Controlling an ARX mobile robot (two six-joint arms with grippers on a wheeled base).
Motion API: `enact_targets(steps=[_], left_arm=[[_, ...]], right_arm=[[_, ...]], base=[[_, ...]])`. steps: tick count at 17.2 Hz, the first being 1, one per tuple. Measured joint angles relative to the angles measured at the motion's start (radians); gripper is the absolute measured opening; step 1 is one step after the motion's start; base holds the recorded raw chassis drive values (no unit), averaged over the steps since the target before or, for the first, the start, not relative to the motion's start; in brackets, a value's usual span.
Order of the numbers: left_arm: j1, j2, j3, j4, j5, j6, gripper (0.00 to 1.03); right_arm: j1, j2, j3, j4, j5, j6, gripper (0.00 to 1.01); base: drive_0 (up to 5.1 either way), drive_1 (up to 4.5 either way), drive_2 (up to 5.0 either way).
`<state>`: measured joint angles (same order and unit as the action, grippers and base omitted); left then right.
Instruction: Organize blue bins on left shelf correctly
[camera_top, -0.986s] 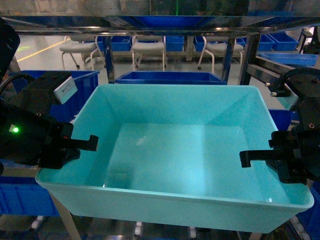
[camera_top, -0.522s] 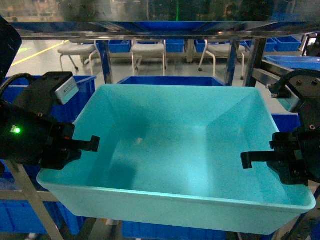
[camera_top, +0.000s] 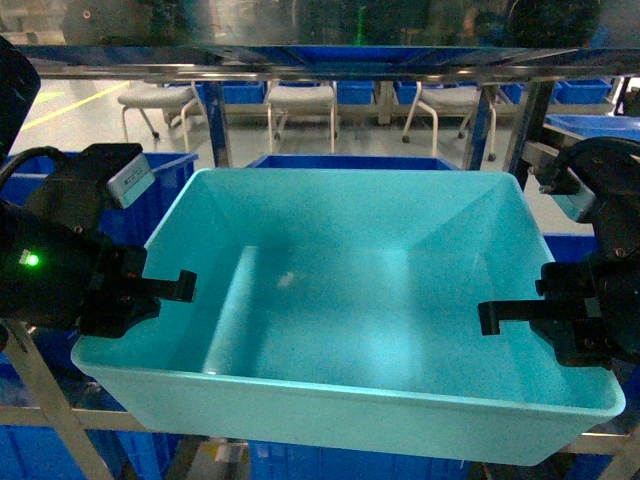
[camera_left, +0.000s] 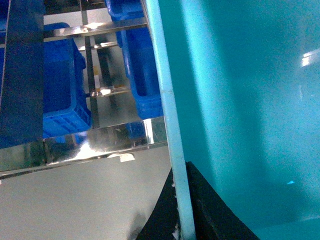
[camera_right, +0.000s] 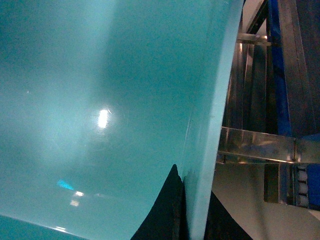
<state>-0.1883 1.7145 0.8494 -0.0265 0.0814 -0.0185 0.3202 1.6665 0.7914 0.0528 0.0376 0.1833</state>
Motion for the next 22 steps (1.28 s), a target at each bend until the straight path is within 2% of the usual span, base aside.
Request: enact_targets(steps=[4,7,12,22], left_arm=[[0.000,0.009,0.003,0.016,0.001,0.000,0.02],[0.002,0.078,0.029,0.016,-0.004,-0.001,0.02],[0.003,0.180,0.066,0.045,-0.036,-0.009,0.02],[0.038,0.320,0.210,0.011,-0.028,0.012,0.02]], right_arm=[[-0.009,0.016,0.001,0.018,-0.004,-0.006,0.02],[-0.033,0.100,0.006,0.092,-0.029,-0.048,0.02],[-0.040,0.259,0.074,0.188,-0.050,-0.137,0.02],[-0.048,0.431,0.262,0.124,-0.049,-0.174,0.02]], base=[[0.0,0.00,0.0],[0.0,0.00,0.0],[0.0,0.00,0.0],[0.0,0.00,0.0]])
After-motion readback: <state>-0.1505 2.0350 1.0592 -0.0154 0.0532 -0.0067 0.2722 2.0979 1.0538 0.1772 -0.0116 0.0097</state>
